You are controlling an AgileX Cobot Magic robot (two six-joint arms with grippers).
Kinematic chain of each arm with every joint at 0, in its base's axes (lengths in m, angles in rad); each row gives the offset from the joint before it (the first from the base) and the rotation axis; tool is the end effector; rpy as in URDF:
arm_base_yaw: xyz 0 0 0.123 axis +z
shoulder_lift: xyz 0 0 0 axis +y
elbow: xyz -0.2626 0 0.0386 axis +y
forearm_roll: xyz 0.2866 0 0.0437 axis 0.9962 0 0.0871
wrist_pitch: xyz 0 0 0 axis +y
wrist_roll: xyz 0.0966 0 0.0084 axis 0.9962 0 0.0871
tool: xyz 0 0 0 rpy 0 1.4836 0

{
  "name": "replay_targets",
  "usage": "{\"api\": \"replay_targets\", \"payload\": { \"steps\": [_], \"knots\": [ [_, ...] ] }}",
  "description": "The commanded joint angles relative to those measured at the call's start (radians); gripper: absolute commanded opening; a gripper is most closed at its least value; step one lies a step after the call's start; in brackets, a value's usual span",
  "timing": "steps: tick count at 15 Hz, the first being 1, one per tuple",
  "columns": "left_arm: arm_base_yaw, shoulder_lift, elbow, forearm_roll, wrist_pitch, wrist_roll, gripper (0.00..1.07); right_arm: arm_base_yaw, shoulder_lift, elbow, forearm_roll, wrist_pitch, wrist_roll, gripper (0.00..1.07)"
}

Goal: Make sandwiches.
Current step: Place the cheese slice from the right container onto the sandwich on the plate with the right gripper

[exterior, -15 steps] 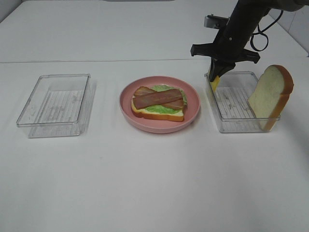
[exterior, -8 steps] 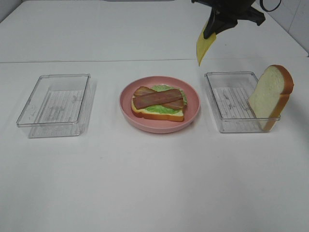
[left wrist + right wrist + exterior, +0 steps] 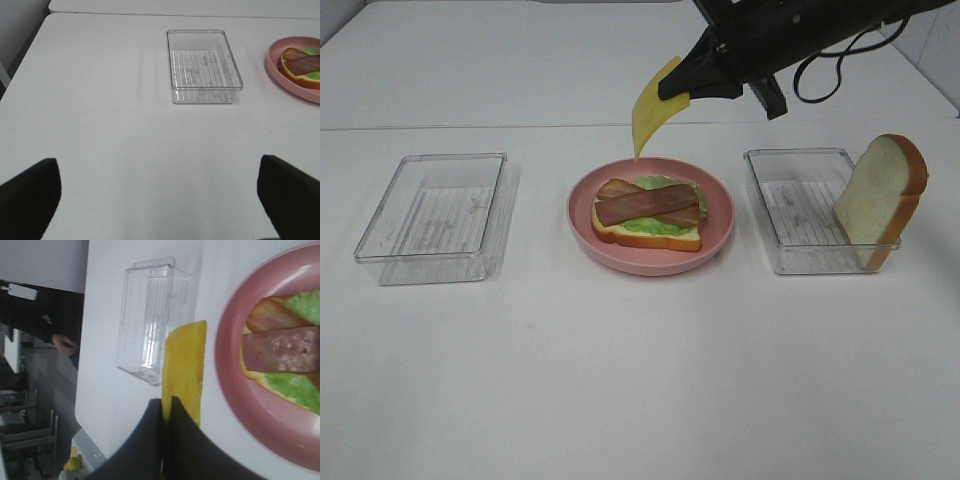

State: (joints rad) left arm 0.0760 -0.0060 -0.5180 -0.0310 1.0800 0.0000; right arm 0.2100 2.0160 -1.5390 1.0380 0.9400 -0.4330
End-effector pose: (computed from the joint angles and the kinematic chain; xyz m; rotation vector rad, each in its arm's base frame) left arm 0.0500 0.0011 0.2974 -0.0752 2.0378 0.0106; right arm 0.4362 0.1620 0.1921 -0.1221 2.5669 1.2011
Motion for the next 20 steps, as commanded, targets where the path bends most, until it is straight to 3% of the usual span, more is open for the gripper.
{"api": "replay_targets", "payload": {
  "steps": [1, 3, 10, 20],
  "knots": [
    [-0.003, -0.019, 0.001, -0.001, -0.010, 0.000, 1.02, 0.050, 0.050, 0.021, 0.087, -0.054, -0.066, 0.00],
    [-0.003, -0.019, 0.001, -0.001, -0.010, 0.000, 1.02, 0.107, 0.125, -0.011, 0.086, -0.125, -0.060, 0.00],
    [-0.003, -0.019, 0.001, -0.001, -0.010, 0.000, 1.02, 0.105, 0.239, -0.061, 0.077, -0.204, -0.027, 0.00],
    [-0.003, -0.019, 0.001, -0.001, -0.010, 0.000, 1.02, 0.102, 0.237, -0.061, -0.214, -0.257, 0.122, 0.00]
  ]
}}
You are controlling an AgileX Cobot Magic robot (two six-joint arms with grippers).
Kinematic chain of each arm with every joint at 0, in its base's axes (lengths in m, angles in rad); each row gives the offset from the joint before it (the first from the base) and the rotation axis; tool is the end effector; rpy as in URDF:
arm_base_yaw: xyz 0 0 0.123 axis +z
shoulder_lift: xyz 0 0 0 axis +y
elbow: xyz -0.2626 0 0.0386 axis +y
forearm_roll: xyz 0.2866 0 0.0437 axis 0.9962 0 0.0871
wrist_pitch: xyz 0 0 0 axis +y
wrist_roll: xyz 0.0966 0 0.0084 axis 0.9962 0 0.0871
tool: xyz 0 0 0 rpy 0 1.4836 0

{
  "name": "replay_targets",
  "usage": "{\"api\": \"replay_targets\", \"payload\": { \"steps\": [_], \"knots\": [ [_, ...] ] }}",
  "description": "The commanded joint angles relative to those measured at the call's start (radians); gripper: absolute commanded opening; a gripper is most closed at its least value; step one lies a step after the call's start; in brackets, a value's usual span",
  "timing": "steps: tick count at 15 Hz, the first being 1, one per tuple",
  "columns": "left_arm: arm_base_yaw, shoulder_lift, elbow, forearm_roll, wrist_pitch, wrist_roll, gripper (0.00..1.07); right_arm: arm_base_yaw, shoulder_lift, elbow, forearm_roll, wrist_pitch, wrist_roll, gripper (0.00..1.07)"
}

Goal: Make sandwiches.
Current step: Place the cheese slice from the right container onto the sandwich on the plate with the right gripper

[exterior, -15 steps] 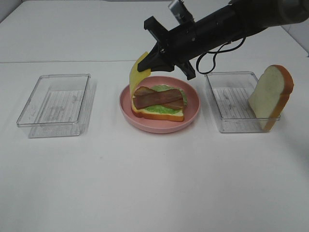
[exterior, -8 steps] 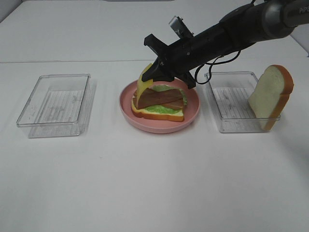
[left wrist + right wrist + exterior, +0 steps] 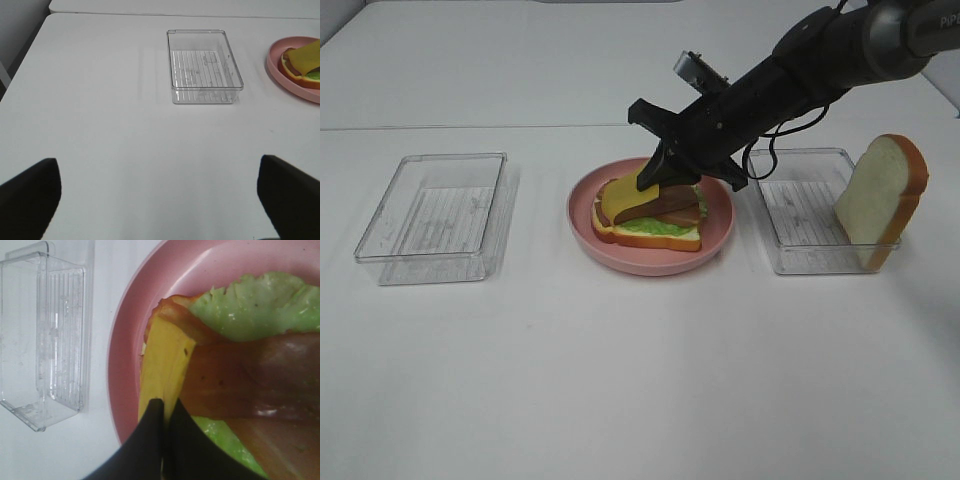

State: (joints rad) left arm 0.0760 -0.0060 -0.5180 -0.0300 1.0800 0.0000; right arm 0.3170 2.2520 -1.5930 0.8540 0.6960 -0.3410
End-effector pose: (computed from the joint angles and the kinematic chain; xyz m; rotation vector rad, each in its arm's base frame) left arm 0.0500 0.0012 0.2974 -0.0753 2.0379 0.0118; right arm 0.4501 0.1970 0.0871 -0.0904 2.7144 0.8916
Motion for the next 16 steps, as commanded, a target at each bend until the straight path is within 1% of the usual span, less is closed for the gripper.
{"api": "replay_targets", "payload": {
  "steps": [1, 5, 6, 9, 10, 11, 12, 13, 14, 15, 16],
  "knots": [
    [-0.003, -0.019, 0.001, -0.002, -0.010, 0.000, 1.02, -0.005, -0.008, -0.007, -0.058, -0.029, 0.042, 0.00],
    [-0.003, -0.019, 0.001, -0.002, -0.010, 0.000, 1.02, -0.005, -0.022, -0.007, -0.099, -0.040, 0.053, 0.00],
    [-0.003, -0.019, 0.001, -0.002, -0.010, 0.000, 1.02, -0.005, -0.018, -0.006, -0.156, -0.036, 0.097, 0.00],
    [-0.003, -0.019, 0.001, -0.002, -0.010, 0.000, 1.02, -0.005, -0.026, -0.006, -0.195, -0.039, 0.116, 0.00],
    [-0.003, -0.019, 0.001, -0.002, -0.010, 0.000, 1.02, -0.005, -0.039, -0.006, -0.199, -0.044, 0.118, 0.01],
    [-0.003, -0.019, 0.001, -0.002, -0.010, 0.000, 1.02, -0.005, -0.041, -0.006, -0.204, -0.044, 0.118, 0.07],
    [-0.003, -0.019, 0.001, -0.002, -0.010, 0.000, 1.02, -0.005, -0.047, -0.006, -0.213, -0.046, 0.118, 0.22],
    [-0.003, -0.019, 0.001, -0.002, -0.010, 0.000, 1.02, -0.005, -0.053, -0.006, -0.218, -0.048, 0.120, 0.32],
    [-0.003, -0.019, 0.001, -0.002, -0.010, 0.000, 1.02, -0.005, -0.077, -0.006, -0.252, -0.045, 0.131, 0.68],
    [-0.003, -0.019, 0.001, -0.002, -0.010, 0.000, 1.02, -0.005, -0.102, -0.006, -0.289, -0.038, 0.131, 0.86],
    [-0.003, -0.019, 0.001, -0.002, -0.010, 0.000, 1.02, -0.004, -0.127, -0.006, -0.338, -0.032, 0.131, 0.96]
  ]
}}
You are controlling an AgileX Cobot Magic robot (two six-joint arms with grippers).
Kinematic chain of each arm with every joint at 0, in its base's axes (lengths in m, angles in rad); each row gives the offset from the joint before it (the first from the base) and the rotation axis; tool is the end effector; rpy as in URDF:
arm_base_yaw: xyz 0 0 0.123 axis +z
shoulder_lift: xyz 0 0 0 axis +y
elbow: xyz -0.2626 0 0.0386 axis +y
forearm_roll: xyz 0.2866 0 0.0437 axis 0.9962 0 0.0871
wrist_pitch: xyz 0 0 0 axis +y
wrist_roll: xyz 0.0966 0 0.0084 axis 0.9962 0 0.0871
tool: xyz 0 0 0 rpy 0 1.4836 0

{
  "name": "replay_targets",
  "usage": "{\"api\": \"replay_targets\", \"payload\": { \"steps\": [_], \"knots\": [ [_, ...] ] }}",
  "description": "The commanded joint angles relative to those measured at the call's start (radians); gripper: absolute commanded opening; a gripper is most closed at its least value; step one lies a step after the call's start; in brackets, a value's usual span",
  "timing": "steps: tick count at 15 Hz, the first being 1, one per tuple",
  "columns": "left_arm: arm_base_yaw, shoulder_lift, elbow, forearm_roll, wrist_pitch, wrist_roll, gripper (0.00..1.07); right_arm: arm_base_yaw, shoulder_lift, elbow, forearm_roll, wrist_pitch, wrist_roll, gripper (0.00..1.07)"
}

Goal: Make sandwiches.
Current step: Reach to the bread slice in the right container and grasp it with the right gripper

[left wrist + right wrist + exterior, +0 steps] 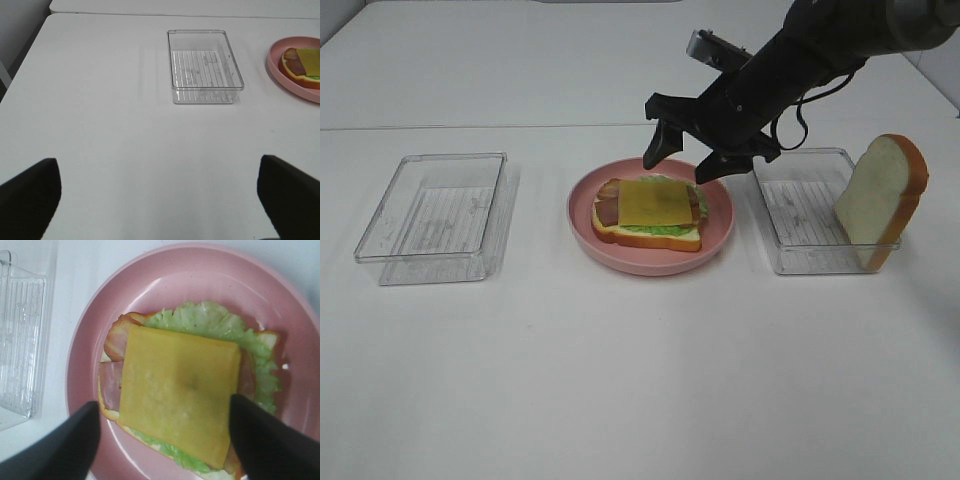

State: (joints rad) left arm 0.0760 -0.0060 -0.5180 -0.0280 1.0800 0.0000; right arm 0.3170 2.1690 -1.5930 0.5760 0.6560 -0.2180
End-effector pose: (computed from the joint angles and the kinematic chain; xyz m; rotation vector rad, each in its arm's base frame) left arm 0.0500 0.0014 0.2974 -0.0755 2.0379 0.0142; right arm 0.4541 0.1829 0.1189 -0.1990 2.6739 0.6365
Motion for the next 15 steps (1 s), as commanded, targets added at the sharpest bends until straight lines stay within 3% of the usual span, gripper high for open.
{"api": "replay_targets", "payload": {
  "steps": [1, 2, 5, 10, 12, 15],
  "knots": [
    [-0.003, -0.019, 0.001, -0.004, -0.010, 0.000, 1.02, -0.004, -0.059, -0.006, -0.087, 0.020, 0.011, 0.97],
    [-0.003, -0.019, 0.001, -0.004, -0.010, 0.000, 1.02, -0.004, -0.126, -0.006, -0.179, 0.064, 0.051, 0.97],
    [-0.003, -0.019, 0.001, 0.000, -0.010, 0.000, 1.02, -0.004, -0.221, -0.006, -0.296, 0.128, 0.120, 0.97],
    [-0.003, -0.019, 0.001, 0.000, -0.010, 0.000, 1.02, -0.006, -0.384, -0.006, -0.752, 0.362, 0.406, 0.96],
    [-0.003, -0.019, 0.001, 0.000, -0.010, 0.000, 1.02, -0.035, -0.393, -0.006, -0.769, 0.411, 0.416, 0.96],
    [-0.003, -0.019, 0.001, 0.000, -0.010, 0.000, 1.02, -0.150, -0.389, -0.006, -0.743, 0.466, 0.397, 0.96]
  ]
}}
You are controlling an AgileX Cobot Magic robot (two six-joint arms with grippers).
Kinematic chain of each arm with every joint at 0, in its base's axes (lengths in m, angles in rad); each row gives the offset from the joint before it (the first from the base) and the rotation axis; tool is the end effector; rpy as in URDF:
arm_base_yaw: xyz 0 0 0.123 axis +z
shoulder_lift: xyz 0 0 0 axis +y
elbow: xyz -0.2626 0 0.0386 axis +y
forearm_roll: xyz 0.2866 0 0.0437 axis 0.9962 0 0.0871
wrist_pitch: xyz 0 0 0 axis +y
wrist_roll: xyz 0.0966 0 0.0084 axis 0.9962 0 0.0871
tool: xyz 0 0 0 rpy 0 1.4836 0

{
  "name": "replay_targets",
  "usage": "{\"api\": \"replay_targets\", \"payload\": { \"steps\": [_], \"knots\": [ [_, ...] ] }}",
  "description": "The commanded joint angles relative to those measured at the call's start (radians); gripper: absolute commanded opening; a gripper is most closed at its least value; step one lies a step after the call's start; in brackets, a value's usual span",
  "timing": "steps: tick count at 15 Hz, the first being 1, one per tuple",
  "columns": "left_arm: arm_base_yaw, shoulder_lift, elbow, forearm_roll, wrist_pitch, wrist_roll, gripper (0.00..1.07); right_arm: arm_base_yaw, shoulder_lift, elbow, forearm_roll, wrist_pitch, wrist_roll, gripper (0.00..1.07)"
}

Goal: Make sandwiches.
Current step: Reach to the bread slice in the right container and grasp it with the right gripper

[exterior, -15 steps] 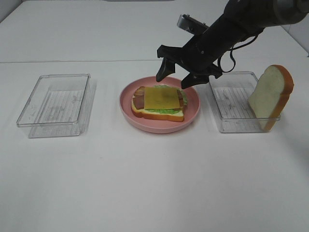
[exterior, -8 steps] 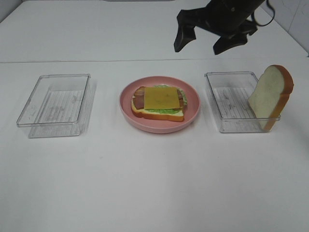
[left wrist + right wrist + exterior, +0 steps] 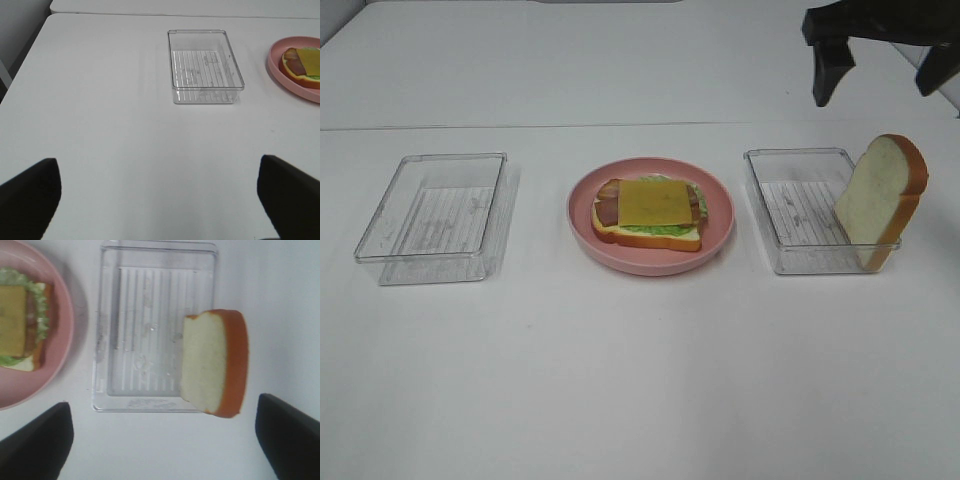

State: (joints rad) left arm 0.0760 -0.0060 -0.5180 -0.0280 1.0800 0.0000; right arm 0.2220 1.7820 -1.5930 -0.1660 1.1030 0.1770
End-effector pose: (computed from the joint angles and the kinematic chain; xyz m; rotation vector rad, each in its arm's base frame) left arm 0.0500 0.0014 0.2974 -0.0755 2.0379 0.0142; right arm 0.4102 0.0779 0.2714 -0.1272 2.7466 -0.1179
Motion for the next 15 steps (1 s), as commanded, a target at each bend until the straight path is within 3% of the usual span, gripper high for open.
{"api": "replay_targets", "payload": {
  "steps": [1, 4, 6, 15],
  "knots": [
    [-0.003, -0.019, 0.001, 0.000, -0.010, 0.000, 1.02, -0.112, 0.011, -0.007, 0.024, 0.007, -0.014, 0.96],
    [-0.003, -0.019, 0.001, 0.000, -0.010, 0.000, 1.02, -0.196, 0.079, -0.034, 0.128, 0.018, -0.077, 0.95],
    [-0.003, -0.019, 0.001, 0.000, -0.010, 0.000, 1.02, -0.236, 0.160, -0.108, 0.180, 0.049, -0.120, 0.94],
    [-0.003, -0.019, 0.001, 0.000, -0.010, 0.000, 1.02, -0.235, 0.352, -0.144, 0.184, 0.093, -0.146, 0.93]
  ]
}}
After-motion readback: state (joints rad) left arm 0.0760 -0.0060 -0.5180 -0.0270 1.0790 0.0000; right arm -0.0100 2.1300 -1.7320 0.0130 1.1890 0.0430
